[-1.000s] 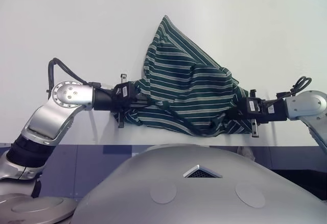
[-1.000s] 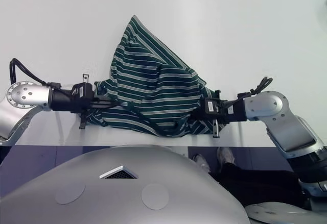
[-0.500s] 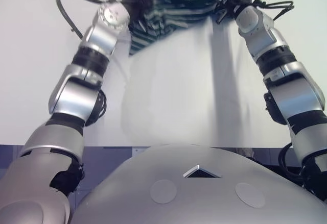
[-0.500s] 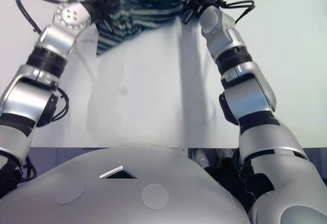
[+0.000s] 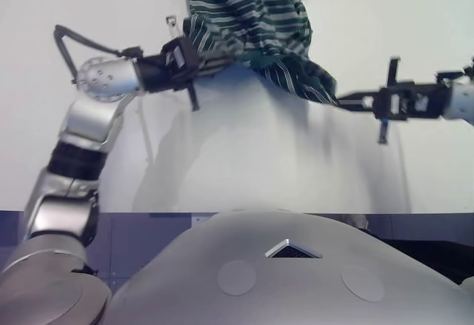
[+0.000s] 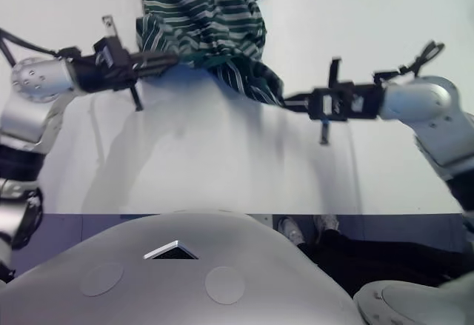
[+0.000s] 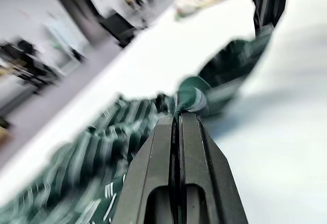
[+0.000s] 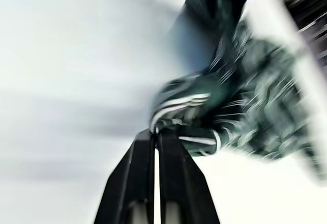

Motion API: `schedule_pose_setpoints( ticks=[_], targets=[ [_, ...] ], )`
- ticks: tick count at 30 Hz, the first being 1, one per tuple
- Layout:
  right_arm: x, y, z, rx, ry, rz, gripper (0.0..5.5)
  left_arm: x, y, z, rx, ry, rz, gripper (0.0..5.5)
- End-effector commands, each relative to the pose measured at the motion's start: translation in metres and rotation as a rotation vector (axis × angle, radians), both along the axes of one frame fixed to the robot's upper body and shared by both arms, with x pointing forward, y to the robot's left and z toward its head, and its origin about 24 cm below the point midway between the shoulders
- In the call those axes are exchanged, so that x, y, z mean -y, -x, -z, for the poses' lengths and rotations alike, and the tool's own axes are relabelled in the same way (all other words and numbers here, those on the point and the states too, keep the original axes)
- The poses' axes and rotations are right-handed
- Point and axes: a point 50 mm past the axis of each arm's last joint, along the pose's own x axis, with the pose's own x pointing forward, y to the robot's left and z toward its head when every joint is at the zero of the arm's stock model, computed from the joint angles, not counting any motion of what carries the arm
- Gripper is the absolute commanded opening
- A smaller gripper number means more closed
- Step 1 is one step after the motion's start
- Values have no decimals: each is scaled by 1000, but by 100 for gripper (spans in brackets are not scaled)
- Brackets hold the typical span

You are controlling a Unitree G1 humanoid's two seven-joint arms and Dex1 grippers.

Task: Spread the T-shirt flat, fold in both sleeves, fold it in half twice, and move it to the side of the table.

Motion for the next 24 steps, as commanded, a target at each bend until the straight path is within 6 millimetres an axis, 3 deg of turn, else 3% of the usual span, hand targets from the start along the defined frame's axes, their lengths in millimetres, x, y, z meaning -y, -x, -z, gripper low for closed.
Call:
schedule_pose_setpoints(
  ticks=[1, 3, 8, 11, 16, 17, 19, 22, 24],
  targets=[
    [-17, 56, 24, -287, 22, -40, 1, 2, 46, 20, -226, -125, 124, 0],
    [-24, 60, 24, -316, 11, -9, 1, 2, 57, 30, -264, -193, 154, 0],
    [-19, 68, 26, -379, 97, 48, 1, -13, 66, 43, -261, -341, 170, 0],
    [-7, 64, 24, -395, 197, 45, 55, -18, 64, 41, -263, -386, 158, 29],
    [23, 44, 6, -396, 356, 30, 149, -33, 63, 22, -269, -474, 197, 116],
    [33, 38, 1, -389, 380, 33, 172, -35, 64, 19, -278, -483, 204, 138],
    [45, 7, -24, -270, 311, 130, 210, -31, 59, 2, -273, -405, 189, 172],
    [50, -43, -65, 14, 121, 285, 215, -18, 27, -29, -118, -213, 56, 224],
    [51, -74, -69, 201, 75, 386, 215, -16, 3, -34, -6, -179, -74, 224]
  ],
)
